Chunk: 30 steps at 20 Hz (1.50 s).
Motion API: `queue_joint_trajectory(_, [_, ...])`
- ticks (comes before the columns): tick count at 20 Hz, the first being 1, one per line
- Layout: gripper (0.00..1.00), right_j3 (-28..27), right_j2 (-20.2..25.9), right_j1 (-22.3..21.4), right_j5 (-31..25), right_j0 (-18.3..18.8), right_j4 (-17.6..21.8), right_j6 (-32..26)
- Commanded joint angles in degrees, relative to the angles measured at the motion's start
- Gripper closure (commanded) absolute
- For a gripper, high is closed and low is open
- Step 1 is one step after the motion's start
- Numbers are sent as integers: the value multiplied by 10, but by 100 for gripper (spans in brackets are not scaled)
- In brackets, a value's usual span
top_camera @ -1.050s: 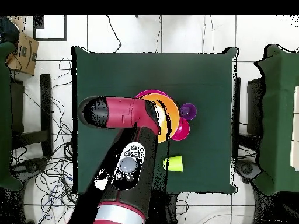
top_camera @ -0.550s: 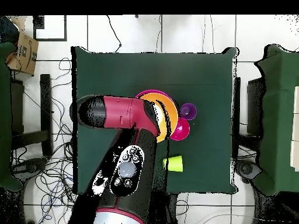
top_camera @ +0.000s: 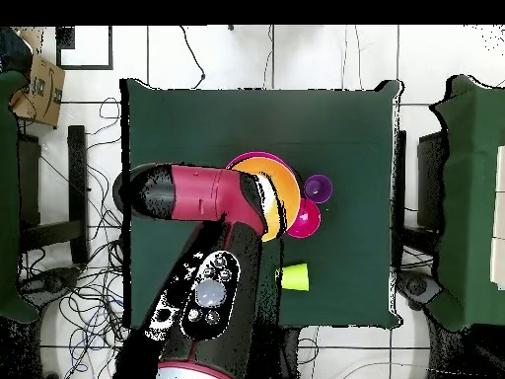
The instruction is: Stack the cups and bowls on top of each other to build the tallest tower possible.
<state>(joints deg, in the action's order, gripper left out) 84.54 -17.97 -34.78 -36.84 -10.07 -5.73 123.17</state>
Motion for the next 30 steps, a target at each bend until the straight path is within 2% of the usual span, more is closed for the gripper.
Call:
queue_joint_trajectory(1, [0, 52, 15, -37, -83, -20, -5, 83])
queue_joint_trajectory(7, [0, 84, 0, -90, -112, -29, -4, 77])
queue_joint_trajectory(14, [0, 94, -10, -125, -150, -44, -8, 89])
queue_joint_trajectory(17, [0, 81, -10, -126, -169, -48, -9, 93])
queue_joint_trajectory(21, [0, 72, -9, -122, -174, -51, -10, 98])
queue_joint_trajectory(25, [0, 68, -1, -112, -154, -48, -15, 100])
queue_joint_trajectory(30, [0, 49, -7, -105, -171, -58, -14, 113])
